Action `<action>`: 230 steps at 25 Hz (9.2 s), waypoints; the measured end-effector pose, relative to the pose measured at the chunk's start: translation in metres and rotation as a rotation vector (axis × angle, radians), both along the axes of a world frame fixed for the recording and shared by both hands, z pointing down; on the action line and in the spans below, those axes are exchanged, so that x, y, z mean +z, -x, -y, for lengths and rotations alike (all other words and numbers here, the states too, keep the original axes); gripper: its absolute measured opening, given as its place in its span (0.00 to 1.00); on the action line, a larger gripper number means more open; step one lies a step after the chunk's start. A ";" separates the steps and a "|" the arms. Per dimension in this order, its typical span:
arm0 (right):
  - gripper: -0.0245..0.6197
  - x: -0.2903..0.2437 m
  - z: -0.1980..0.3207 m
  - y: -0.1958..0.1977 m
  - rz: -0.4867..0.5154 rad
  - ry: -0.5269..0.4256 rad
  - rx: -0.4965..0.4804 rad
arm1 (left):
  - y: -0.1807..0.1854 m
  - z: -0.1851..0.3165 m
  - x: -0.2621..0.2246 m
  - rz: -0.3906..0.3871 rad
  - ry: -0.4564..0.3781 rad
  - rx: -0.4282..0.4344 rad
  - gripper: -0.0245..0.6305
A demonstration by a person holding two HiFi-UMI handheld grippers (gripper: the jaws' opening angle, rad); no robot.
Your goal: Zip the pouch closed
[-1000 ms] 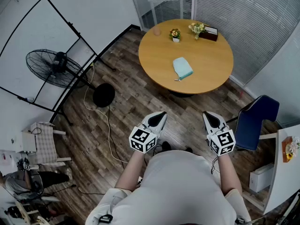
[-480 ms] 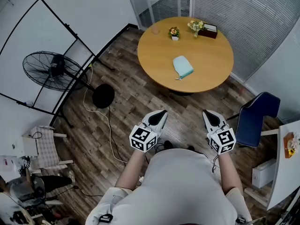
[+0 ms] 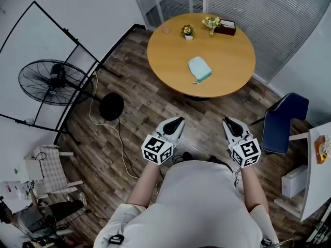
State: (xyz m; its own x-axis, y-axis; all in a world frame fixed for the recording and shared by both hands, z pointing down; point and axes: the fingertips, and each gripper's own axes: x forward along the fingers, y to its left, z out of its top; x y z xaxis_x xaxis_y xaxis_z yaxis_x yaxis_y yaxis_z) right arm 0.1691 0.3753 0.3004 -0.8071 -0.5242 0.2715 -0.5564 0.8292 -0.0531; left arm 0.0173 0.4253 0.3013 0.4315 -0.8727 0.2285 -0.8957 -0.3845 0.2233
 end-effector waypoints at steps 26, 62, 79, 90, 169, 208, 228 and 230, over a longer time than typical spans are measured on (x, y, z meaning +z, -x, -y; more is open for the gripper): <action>0.12 0.028 0.069 0.031 -0.002 0.067 -0.008 | 0.037 0.060 0.029 -0.015 0.067 -0.036 0.17; 0.12 0.122 0.353 0.068 -0.056 0.261 -0.224 | 0.037 0.322 0.114 0.021 0.301 -0.090 0.17; 0.11 0.204 0.392 0.128 -0.185 0.358 -0.177 | 0.078 0.388 0.209 0.098 0.421 0.188 0.17; 0.12 0.301 0.384 0.163 -0.295 0.485 -0.190 | 0.081 0.398 0.316 0.191 0.540 0.418 0.18; 0.04 0.396 0.417 0.168 -0.344 0.701 -0.069 | 0.165 0.442 0.370 0.194 0.720 0.455 0.08; 0.13 0.201 0.365 0.122 -0.336 0.421 -0.043 | 0.133 0.375 0.188 0.079 0.500 0.008 0.16; 0.05 0.074 0.335 0.084 -0.129 0.189 -0.218 | 0.093 0.298 0.078 0.031 0.291 -0.200 0.09; 0.05 0.067 0.328 0.086 -0.118 0.172 -0.224 | 0.095 0.290 0.065 0.029 0.263 -0.198 0.08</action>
